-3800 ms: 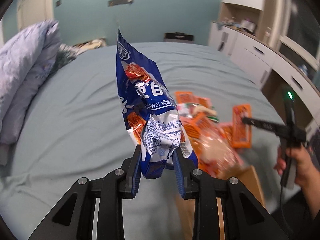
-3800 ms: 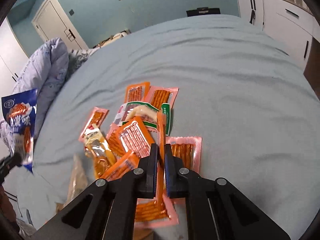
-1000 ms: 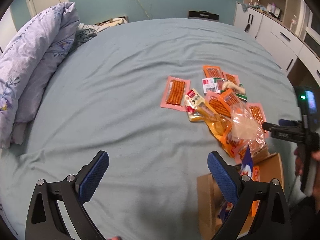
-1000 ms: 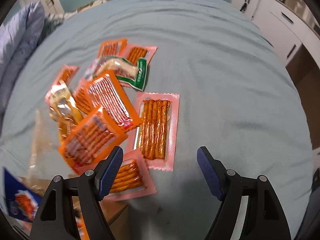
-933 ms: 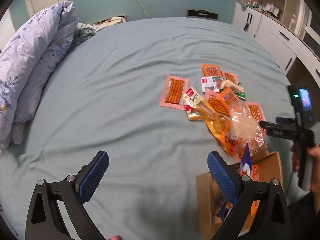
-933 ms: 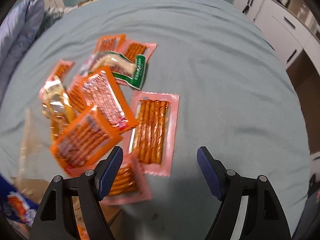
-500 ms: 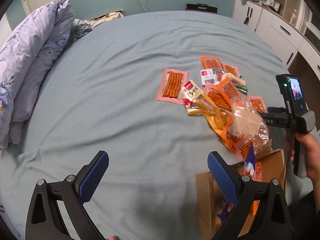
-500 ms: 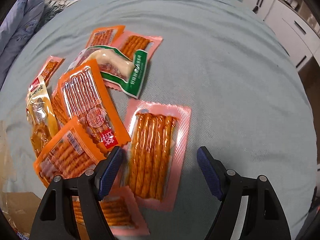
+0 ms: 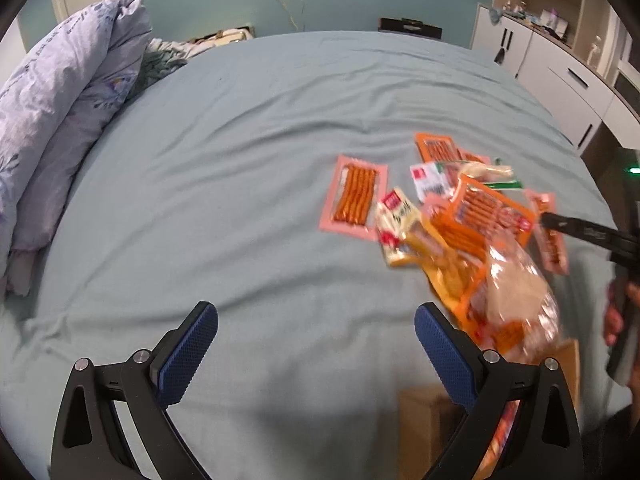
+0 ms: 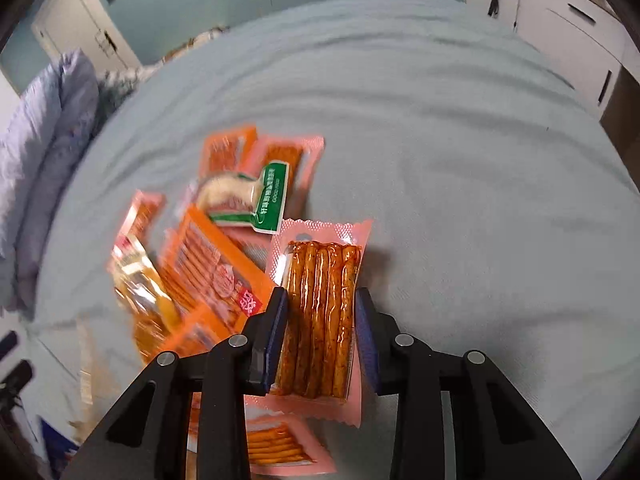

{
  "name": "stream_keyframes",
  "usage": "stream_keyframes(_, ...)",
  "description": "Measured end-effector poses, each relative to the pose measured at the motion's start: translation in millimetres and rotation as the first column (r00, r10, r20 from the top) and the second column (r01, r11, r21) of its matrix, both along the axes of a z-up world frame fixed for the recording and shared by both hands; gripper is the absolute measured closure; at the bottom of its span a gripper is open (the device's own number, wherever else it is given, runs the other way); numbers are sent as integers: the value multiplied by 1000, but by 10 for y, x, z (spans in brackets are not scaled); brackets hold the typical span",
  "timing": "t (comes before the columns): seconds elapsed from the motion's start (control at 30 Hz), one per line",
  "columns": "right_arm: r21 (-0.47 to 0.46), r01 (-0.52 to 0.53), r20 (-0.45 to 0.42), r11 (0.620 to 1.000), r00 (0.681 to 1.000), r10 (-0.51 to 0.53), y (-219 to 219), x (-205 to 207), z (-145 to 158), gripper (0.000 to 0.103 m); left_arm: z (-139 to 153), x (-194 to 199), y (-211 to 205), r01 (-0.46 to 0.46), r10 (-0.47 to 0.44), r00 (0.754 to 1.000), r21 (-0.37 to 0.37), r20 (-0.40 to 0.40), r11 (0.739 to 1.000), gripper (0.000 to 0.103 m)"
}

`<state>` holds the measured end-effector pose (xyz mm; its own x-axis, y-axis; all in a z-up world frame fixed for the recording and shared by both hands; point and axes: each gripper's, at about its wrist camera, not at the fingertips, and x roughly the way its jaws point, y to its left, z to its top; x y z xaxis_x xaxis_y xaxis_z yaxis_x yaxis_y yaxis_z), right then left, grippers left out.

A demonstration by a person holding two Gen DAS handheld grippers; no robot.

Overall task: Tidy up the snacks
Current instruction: 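Grasp the pink sausage-stick pack with the right gripper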

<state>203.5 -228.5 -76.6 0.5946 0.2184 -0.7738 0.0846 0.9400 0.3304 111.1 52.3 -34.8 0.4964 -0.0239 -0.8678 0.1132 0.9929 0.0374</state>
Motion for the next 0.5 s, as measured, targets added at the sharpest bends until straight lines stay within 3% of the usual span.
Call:
stream_keyframes(0.23, 44, 48, 91, 998, 994, -52, -105, -255, 282, 71, -356, 535, 77, 2, -7, 997, -69, -79, 998, 2)
stream_keyframes(0.5, 70, 29, 73, 997, 997, -34, -159, -393, 251, 71, -796, 1054, -33, 29, -31, 993, -22, -114, 999, 4)
